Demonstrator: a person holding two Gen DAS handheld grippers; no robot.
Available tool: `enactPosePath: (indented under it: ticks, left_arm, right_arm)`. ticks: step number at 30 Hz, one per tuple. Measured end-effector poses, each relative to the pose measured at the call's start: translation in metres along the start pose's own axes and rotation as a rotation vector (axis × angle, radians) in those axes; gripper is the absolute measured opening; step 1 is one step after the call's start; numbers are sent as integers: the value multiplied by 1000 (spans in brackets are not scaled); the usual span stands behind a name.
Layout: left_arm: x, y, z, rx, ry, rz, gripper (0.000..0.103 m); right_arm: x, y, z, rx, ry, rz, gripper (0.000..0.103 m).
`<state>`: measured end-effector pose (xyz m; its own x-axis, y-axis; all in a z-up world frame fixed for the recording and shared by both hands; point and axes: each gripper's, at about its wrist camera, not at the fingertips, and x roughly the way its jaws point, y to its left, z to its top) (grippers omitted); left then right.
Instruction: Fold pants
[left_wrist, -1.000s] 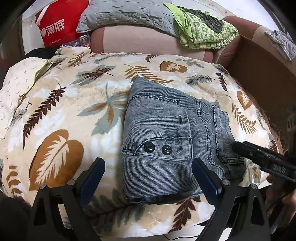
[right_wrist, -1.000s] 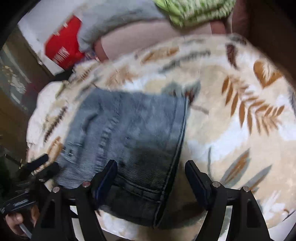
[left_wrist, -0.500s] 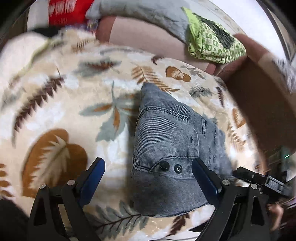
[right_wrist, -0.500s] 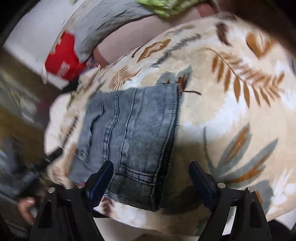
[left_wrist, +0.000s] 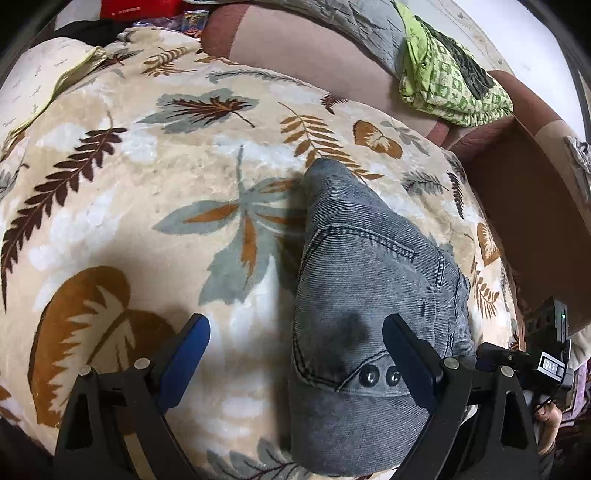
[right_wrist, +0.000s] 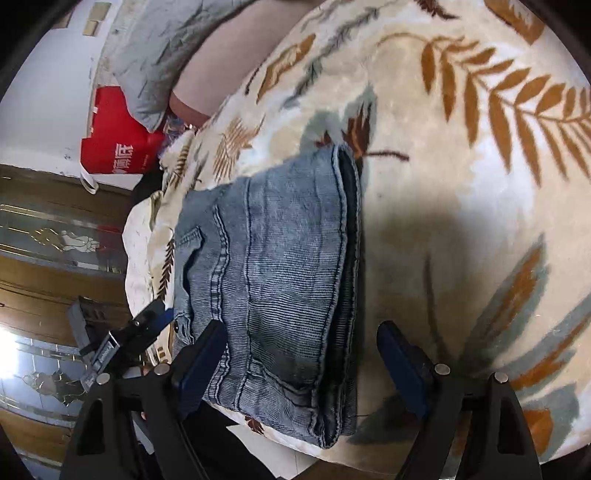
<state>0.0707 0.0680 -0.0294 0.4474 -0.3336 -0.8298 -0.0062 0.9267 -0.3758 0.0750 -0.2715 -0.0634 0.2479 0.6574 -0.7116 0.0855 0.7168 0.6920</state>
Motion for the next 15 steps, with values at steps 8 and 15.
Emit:
enactPosePath:
  ticks: [8,15]
  left_arm:
    - [10,-4,6,15,22,-25,95]
    - [14,-4,15,20,62,-152,95]
  right_arm:
    - [4,-1,6,21,25,-2,86]
    - [-18,-6,12,35,-1,-61,86]
